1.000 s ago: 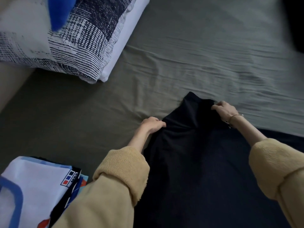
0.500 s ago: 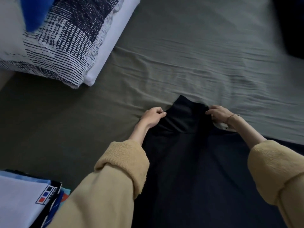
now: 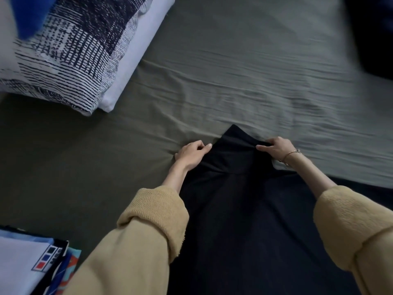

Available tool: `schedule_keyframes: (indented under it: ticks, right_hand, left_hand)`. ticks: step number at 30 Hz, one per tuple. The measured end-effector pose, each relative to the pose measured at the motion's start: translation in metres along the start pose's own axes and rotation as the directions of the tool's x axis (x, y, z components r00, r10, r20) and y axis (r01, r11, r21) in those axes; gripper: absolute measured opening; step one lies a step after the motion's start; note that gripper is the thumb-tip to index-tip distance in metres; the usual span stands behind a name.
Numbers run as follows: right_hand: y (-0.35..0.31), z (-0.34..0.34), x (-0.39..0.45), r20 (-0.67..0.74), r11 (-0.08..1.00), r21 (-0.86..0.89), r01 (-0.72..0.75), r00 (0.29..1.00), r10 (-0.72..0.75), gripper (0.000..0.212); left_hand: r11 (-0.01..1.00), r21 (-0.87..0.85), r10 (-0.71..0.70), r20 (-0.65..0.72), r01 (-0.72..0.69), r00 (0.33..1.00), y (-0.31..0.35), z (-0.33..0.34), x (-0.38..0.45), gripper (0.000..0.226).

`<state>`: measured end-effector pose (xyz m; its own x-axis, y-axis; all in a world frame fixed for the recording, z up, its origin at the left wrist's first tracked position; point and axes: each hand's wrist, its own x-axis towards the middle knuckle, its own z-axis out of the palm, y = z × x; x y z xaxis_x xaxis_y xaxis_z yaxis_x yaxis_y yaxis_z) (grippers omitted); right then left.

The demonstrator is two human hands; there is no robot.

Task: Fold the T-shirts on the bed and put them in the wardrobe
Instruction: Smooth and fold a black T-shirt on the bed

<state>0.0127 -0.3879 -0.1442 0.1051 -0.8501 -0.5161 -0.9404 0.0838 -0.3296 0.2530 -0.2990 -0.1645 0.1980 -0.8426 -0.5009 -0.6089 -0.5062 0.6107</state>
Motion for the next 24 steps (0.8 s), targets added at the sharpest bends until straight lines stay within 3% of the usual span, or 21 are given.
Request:
schedule_keyframes:
  ticks: [3, 6, 11, 14, 17, 21, 24]
  right_hand:
    - [0.003, 0.001, -0.002, -0.067, 0.997, 0.072, -0.011, 0.998, 0.015, 0.040]
    - [-0.002, 0.001, -0.002, -0.036, 0.991, 0.134, -0.013, 0.999, 0.018, 0.048]
    - [-0.015, 0.005, -0.004, -0.073, 0.998, -0.066, -0.009, 0.997, 0.004, 0.036]
    - [-0.028, 0.003, -0.003, -0.151, 0.998, -0.041, 0.051, 0.987, -0.057, 0.038]
    - [-0.042, 0.002, 0.006, -0.126, 0.991, 0.064, 0.114, 0.986, -0.105, 0.040]
    - [-0.055, 0.006, 0.021, -0.041, 0.991, 0.015, 0.136, 0.990, -0.135, 0.024]
    - [-0.057, 0.010, 0.029, -0.065, 0.986, 0.051, 0.156, 0.986, -0.153, 0.016]
  left_hand:
    - [1.000, 0.004, 0.018, 0.011, -0.018, 1.000, 0.000, 0.000, 0.000, 0.042]
    - [1.000, 0.017, 0.015, 0.018, -0.016, 1.000, 0.000, -0.002, -0.001, 0.036]
    - [1.000, -0.004, 0.006, 0.011, -0.006, 1.000, 0.000, -0.002, -0.003, 0.037]
    - [1.000, -0.029, 0.007, 0.025, -0.006, 1.000, -0.001, -0.002, -0.003, 0.038]
    - [0.995, -0.095, 0.002, 0.069, 0.005, 0.998, -0.003, -0.003, -0.002, 0.034]
    - [0.994, -0.110, 0.033, 0.130, -0.019, 0.991, -0.009, -0.008, 0.001, 0.024]
    - [0.995, -0.099, 0.041, 0.129, -0.029, 0.991, -0.008, -0.010, 0.001, 0.026]
